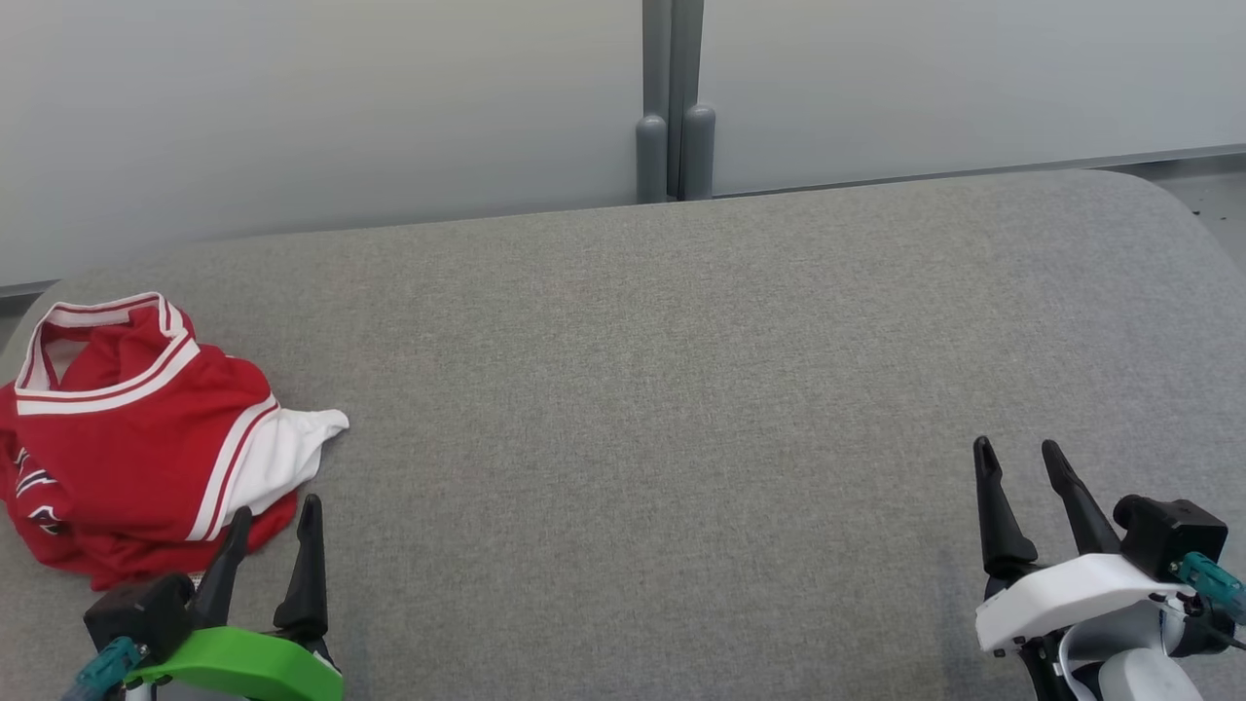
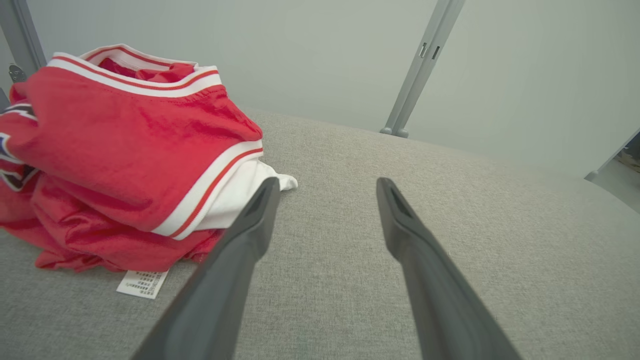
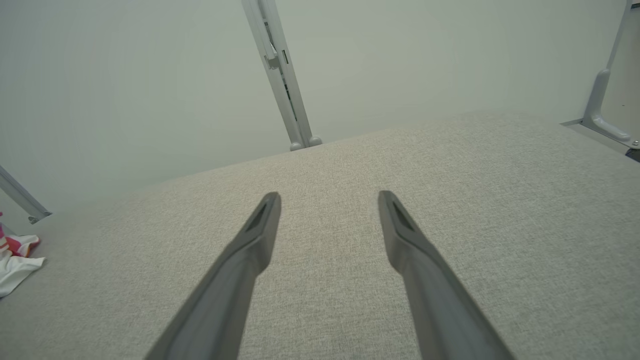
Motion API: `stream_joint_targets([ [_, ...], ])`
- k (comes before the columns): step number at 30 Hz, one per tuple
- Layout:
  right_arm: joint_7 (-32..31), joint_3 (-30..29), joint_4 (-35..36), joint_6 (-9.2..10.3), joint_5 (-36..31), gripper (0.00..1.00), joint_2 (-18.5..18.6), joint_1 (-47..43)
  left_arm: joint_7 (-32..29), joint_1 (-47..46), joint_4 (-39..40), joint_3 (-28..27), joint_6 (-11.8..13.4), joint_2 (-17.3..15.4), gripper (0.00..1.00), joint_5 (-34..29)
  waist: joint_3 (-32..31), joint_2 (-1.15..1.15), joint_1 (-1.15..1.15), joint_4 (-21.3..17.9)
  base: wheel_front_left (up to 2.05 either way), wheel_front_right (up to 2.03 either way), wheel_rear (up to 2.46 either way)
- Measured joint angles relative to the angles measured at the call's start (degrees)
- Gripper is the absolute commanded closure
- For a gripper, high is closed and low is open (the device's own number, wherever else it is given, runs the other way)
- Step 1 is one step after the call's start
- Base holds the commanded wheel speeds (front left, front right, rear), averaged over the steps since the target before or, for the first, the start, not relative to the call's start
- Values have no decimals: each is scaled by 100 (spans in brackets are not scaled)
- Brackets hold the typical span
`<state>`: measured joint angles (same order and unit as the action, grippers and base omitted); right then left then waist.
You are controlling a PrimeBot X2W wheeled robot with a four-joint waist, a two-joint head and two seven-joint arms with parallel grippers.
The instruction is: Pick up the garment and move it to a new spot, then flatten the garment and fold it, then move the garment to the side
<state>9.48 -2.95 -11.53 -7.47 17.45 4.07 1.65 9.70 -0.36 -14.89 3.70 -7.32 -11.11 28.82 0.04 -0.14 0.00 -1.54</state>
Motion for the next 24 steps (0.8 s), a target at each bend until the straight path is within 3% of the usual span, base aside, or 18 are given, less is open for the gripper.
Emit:
stream_joint_targets([
  [24,309,-67,153,-1,-999,0,101,-143,303,95,-154,5,-7,-91,0,-838,-35,0,0,-97,0,0,0],
])
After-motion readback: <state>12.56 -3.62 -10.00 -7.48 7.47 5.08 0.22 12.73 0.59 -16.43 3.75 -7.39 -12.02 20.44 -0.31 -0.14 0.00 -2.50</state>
